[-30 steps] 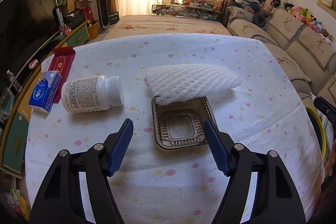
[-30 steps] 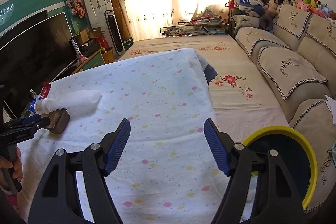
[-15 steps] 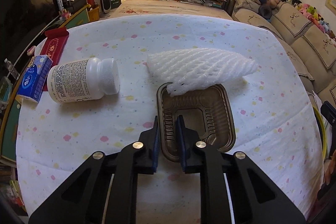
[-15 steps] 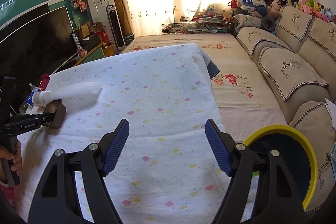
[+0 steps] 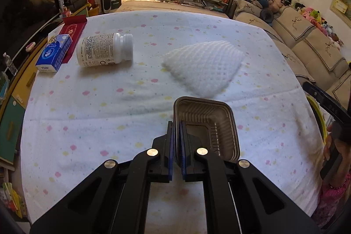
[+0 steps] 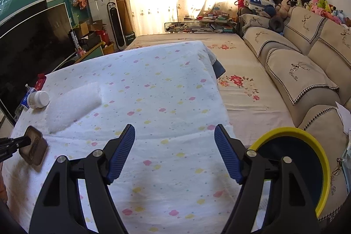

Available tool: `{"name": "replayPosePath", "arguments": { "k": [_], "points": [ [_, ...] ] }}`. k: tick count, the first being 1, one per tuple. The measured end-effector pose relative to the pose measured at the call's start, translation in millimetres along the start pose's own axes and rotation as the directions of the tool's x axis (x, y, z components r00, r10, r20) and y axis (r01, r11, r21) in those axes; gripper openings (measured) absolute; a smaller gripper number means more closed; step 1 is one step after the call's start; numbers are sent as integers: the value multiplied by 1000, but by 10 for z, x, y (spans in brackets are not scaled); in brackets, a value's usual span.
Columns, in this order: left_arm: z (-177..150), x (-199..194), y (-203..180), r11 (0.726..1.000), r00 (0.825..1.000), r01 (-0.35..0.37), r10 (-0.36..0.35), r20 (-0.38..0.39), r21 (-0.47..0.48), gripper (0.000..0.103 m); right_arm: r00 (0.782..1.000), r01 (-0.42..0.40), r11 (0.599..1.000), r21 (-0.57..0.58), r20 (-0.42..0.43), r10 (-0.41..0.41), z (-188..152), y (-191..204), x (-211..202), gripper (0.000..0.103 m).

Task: Collect trash
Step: 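Close the left gripper on the brown tray's rim and lift it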

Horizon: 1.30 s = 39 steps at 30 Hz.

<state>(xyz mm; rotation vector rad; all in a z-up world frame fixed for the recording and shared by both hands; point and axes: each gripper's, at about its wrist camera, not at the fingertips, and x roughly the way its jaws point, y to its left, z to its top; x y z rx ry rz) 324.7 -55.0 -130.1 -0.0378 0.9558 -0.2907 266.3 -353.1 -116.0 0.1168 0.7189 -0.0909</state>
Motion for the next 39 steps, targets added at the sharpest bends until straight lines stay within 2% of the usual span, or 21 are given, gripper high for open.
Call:
{"name": "replayPosePath", "arguments": {
  "k": [3,9,12,19,23,26,27,28,29,30,34,35,36,39],
  "points": [
    [-125,-176,-147,999,1000,15,-16,24,34,6,999,21,1000,4,25,-21,14,-23,-40,71],
    [-199,-417,-626,989,997,55,-63,52,135,6,996,-4,997,73,86,-2,-49,-279,-367,71],
    [-188,-482,-911,979,995,76,-87,52,188,6,994,-2,994,112,109,-11,-201,-540,-644,71],
    [-76,-526,-1511,951,990,115,-135,52,286,3,982,62,969,240,159,-102,-525,-1338,-1272,71],
    [-2,-552,-1741,939,991,98,-122,54,328,3,971,93,946,310,184,-156,-642,-1705,-1502,72],
    [42,-506,-1762,939,996,68,-81,27,337,4,969,101,938,333,179,-168,-710,-1848,-1543,72],
    [49,-510,-1731,944,998,55,-66,22,325,5,970,96,937,337,178,-163,-730,-1872,-1533,72],
    [61,-508,-1695,949,999,36,-46,26,314,14,972,92,937,338,175,-159,-742,-1876,-1515,72],
    [64,-508,-1640,950,999,15,-25,30,312,29,974,88,938,335,170,-152,-744,-1868,-1481,72],
    [56,-509,-1584,950,999,-1,-11,37,311,37,975,83,940,332,166,-145,-745,-1855,-1452,72],
    [-12,-477,-1325,951,999,-54,52,15,304,37,983,60,949,310,149,-110,-739,-1743,-1315,72],
    [-42,-454,-1283,949,998,-57,61,-3,311,42,984,55,951,303,145,-103,-736,-1710,-1292,72],
    [-71,-431,-1250,945,997,-73,80,-9,319,53,985,51,954,297,142,-97,-730,-1677,-1271,72],
    [-98,-423,-1143,937,990,-136,136,20,321,70,988,36,960,279,136,-77,-710,-1590,-1239,72]
  ]
}}
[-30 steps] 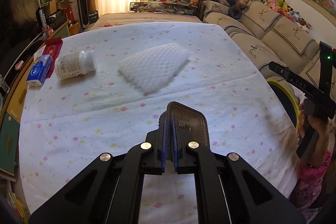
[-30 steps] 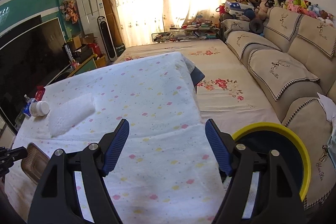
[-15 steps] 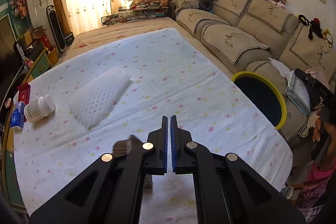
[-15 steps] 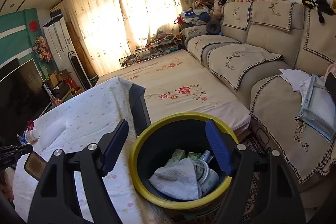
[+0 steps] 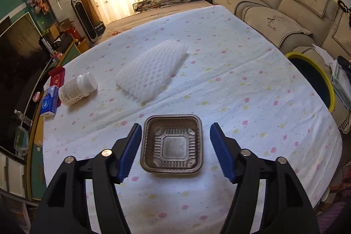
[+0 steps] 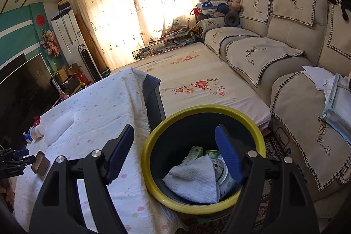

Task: Collect trash
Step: 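Close the left gripper on the brown tray's rim and lift it, then carry the brown tray over the bin and open the left gripper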

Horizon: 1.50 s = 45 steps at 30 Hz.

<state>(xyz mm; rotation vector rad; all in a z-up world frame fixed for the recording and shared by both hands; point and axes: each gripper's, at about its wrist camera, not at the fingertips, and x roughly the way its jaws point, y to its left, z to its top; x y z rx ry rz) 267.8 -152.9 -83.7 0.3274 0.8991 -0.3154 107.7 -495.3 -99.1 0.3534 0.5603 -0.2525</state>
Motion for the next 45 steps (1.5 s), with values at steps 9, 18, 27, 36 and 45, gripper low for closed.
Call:
{"name": "replayPosePath", "arguments": {
  "k": [9,18,27,36,45],
  "points": [
    [-25,226,23,999,997,44,-44,-56,-5,91,999,-27,999,-30,-38,26,-44,187,77,73],
    [-1,487,106,997,991,64,-69,-114,-46,66,998,-25,999,-26,-52,24,-57,147,92,74],
    [311,176,-471,986,989,145,-143,-29,79,67,999,19,1000,7,-29,-19,-42,-122,-27,74],
    [764,104,-1762,906,945,316,-328,-5,281,67,992,124,989,74,-19,-123,-150,-648,-238,74],
    [1050,392,-2904,832,906,413,-418,-71,371,68,976,214,969,122,4,-216,-161,-1048,-521,74]
  ]
}}
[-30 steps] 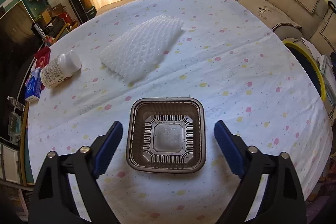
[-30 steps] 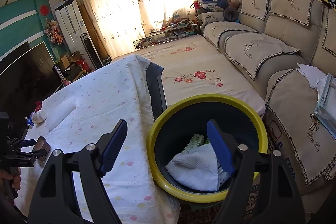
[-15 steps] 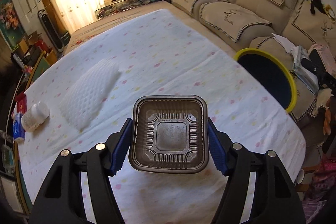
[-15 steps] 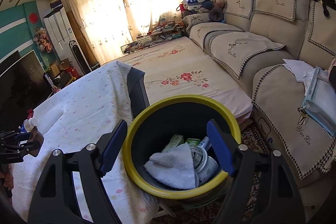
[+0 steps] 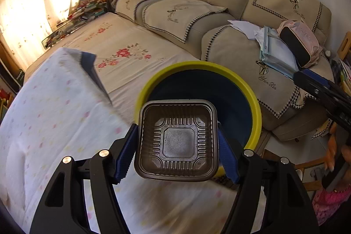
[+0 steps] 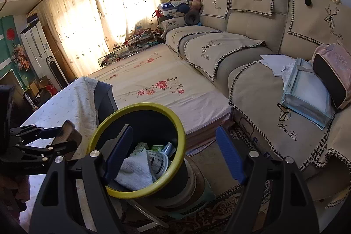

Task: Collect trash
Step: 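Carry the brown tray over the bin and open the left gripper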

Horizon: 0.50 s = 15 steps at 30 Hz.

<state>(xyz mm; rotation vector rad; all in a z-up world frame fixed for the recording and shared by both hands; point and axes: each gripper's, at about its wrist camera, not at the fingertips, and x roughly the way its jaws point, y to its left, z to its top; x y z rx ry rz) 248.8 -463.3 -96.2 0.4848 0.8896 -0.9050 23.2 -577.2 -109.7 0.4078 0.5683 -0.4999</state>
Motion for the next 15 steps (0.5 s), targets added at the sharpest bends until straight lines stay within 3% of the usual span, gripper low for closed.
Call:
{"name": "replayPosePath", "arguments": {
  "k": [4,8,15],
  "points": [
    [181,248,-134,1000,1000,29,-29,-9,2,70,1000,23,999,26,-3,-23,13,-137,0,76],
    [264,370,-186,999,999,37,-37,1,-3,85,1000,28,999,37,-9,-28,15,-191,19,76],
    [120,173,-64,999,999,18,-17,33,-27,85,1000,12,1000,18,-13,-12,6,-65,23,76]
  ]
}}
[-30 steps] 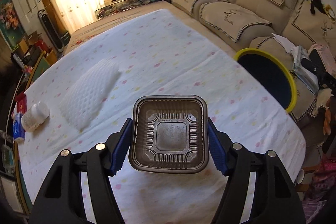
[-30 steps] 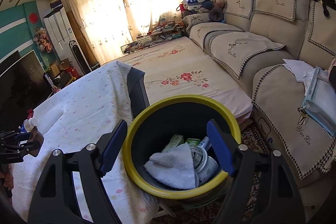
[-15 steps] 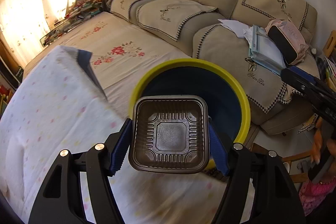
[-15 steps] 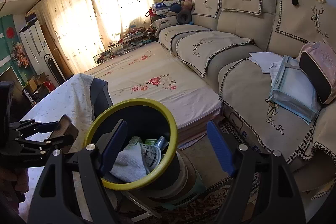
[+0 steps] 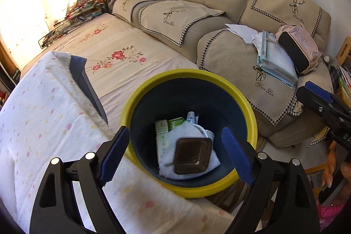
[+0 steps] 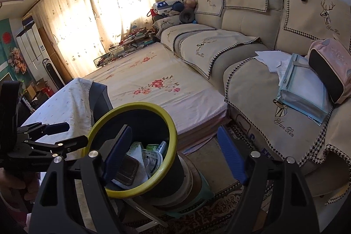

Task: Collect trash
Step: 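Carry the brown tray over the bin and open the left gripper, then lower the right gripper onto the white foam mesh sleeve and close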

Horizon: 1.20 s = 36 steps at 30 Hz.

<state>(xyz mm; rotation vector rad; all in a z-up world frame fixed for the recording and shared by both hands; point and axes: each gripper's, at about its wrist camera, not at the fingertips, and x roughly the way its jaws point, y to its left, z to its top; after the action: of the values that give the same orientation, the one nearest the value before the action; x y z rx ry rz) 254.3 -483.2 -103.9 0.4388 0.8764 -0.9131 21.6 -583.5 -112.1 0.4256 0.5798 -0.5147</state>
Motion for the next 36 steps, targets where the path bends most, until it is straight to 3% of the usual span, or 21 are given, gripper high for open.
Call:
{"name": "replayPosePath", "arguments": {
  "k": [7,11,14,19,22,27,32,36],
  "points": [
    [-397,-508,489,993,997,-23,31,73,-118,89,1000,-21,998,-64,-22,20,11,301,56,76],
    [-831,-925,994,972,987,-68,99,129,-225,90,998,-60,989,-134,-43,55,9,678,113,76],
    [-1221,-1262,1430,943,970,-116,175,168,-312,92,994,-102,975,-195,-59,92,12,1057,153,77],
    [-1896,-1769,2207,856,916,-251,361,174,-453,92,977,-211,928,-307,-107,186,-3,1842,209,78],
    [-2267,-1969,2624,791,885,-309,443,145,-529,93,955,-293,874,-386,-148,255,-41,2414,235,81],
    [-2755,-2145,3165,686,830,-364,546,115,-630,93,892,-451,752,-481,-274,359,-173,3451,395,81],
    [-2913,-2153,3333,633,825,-354,558,89,-688,94,853,-522,636,-568,-358,380,-430,4360,685,81],
    [-2982,-2119,3337,593,811,-382,583,51,-708,95,834,-552,575,-604,-415,364,-606,4878,1043,82]
  ]
}}
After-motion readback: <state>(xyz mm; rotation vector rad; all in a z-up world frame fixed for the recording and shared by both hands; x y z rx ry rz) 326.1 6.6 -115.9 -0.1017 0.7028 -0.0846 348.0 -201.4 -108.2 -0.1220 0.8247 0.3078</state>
